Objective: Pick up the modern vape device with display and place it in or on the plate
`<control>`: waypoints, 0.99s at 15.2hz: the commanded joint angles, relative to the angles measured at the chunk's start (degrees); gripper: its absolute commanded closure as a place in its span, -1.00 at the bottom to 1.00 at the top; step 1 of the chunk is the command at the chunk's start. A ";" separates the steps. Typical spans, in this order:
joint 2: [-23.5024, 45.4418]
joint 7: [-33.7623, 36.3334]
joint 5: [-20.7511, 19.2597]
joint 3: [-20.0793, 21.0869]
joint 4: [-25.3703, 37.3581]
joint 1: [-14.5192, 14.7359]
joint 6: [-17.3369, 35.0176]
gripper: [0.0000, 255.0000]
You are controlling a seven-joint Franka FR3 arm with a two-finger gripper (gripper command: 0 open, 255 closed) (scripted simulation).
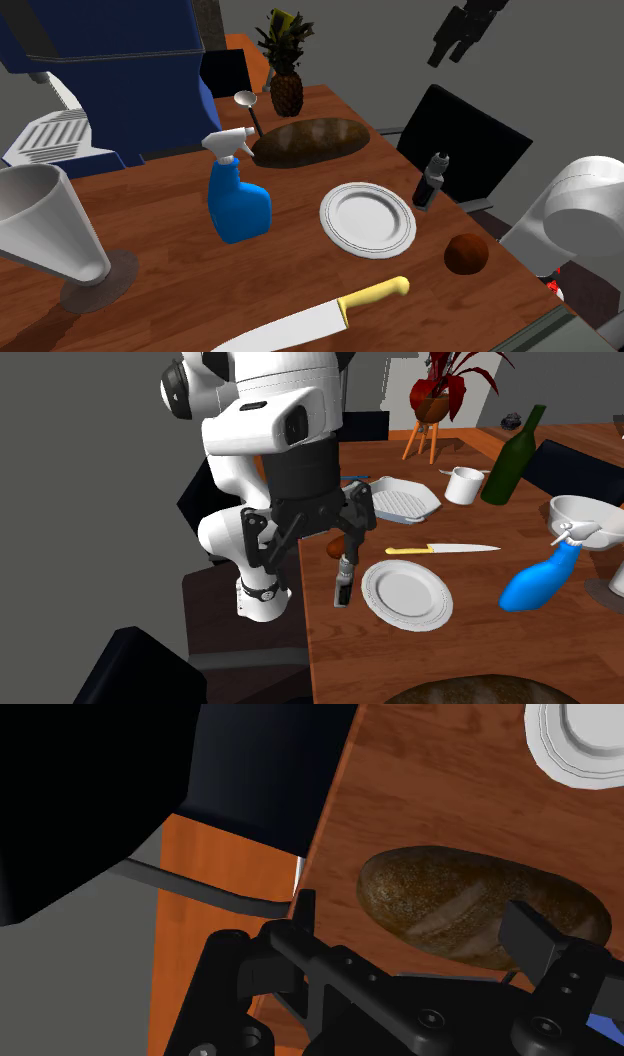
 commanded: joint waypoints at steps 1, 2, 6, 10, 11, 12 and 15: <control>0.00 0.00 0.00 0.00 0.00 0.00 0.00 -1.00; -1.61 1.15 0.45 0.83 -1.96 0.08 0.21 -1.00; -7.84 5.87 2.78 4.42 -9.21 0.73 0.73 -1.00; -13.71 10.87 5.99 8.52 -15.51 1.96 0.78 -1.00; -15.10 12.18 6.92 9.64 -16.94 2.38 0.75 -1.00; -16.46 13.51 7.92 10.80 -18.30 2.85 0.69 -1.00; -20.23 17.74 11.22 14.54 -22.01 4.57 0.49 -1.00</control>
